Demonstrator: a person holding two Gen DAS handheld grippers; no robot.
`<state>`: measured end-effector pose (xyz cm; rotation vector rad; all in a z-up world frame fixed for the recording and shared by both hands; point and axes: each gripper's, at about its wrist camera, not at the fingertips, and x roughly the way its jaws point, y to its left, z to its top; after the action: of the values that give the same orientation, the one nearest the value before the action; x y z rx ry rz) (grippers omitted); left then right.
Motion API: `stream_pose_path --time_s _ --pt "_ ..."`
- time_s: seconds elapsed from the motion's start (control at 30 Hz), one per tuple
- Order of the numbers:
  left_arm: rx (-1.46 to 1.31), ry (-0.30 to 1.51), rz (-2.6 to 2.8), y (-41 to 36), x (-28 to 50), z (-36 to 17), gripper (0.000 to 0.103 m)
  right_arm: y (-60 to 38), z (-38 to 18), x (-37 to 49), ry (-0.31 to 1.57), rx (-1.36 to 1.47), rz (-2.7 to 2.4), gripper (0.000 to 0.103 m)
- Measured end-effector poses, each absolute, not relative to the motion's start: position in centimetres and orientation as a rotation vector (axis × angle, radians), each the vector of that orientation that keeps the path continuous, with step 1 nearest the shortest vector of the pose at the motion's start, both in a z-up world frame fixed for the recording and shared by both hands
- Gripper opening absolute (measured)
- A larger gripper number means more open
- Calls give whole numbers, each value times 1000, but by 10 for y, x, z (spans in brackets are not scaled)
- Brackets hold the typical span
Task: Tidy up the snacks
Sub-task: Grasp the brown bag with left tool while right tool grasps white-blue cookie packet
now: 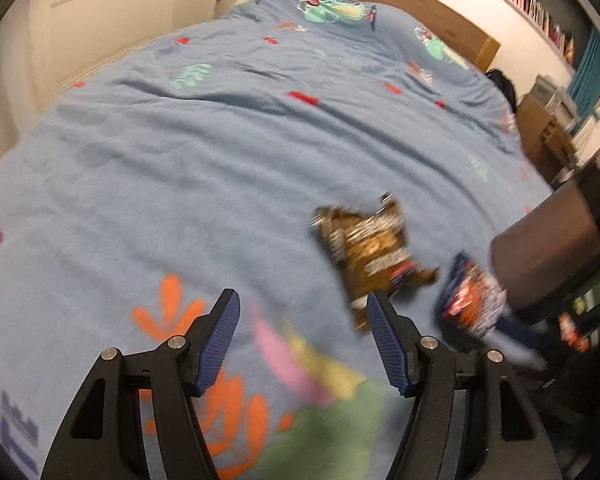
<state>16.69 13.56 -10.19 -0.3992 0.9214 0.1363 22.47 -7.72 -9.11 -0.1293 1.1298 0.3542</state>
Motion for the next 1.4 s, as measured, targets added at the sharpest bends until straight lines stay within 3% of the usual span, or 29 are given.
stream_pose_path --time_s 0.43,0.73,0.97,1.4 --pt "-577 1025 82 119 233 -124 61 -78 -99 235 1123 -135 351 103" --pt "-525 1059 118 114 252 -144 60 -82 -107 250 1116 -66 329 103" --pt "-459 1043 121 109 252 -147 51 -84 -116 255 1122 -57 325 103" --pt "-377 1005 117 103 245 -138 37 -87 -108 255 1104 -56 361 76"
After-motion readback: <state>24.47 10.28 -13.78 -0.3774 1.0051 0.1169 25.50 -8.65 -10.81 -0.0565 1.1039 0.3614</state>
